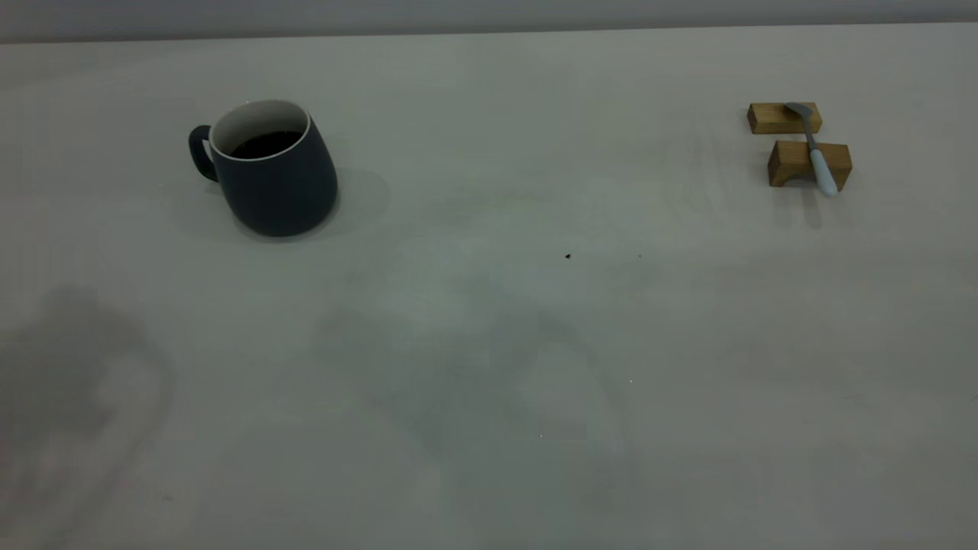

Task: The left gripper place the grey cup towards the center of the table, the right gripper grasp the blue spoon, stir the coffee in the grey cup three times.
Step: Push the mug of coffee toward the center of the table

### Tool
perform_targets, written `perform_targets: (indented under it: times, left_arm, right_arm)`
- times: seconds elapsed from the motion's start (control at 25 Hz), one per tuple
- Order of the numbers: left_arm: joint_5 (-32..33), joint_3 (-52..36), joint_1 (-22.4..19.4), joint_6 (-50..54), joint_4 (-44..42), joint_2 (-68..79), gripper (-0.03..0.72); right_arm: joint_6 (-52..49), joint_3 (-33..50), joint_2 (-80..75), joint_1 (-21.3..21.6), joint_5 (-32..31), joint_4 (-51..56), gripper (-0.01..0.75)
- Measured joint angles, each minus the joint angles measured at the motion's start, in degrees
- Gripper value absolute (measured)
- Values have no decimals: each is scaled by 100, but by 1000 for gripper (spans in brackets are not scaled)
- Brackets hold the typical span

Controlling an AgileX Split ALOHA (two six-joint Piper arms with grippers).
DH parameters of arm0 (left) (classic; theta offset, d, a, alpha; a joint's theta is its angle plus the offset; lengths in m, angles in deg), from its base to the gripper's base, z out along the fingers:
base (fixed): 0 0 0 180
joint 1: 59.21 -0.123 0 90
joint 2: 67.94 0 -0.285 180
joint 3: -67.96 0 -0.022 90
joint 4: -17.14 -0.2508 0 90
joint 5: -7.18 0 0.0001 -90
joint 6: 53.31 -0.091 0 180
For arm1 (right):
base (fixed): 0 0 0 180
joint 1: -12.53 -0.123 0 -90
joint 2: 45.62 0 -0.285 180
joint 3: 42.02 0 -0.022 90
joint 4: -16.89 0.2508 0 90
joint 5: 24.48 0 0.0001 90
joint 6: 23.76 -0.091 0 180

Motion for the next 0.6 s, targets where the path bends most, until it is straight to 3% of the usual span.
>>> perform_targets:
  times: [0.24, 0.6]
  left_arm:
    - [-465, 865, 0, -1246, 120, 1577, 658]
    - [-30, 2165, 298, -3049, 349, 3645, 666]
  right_arm:
    - [0, 0, 0, 0, 0, 5, 240]
    - [0, 0, 0, 0, 0, 5, 240]
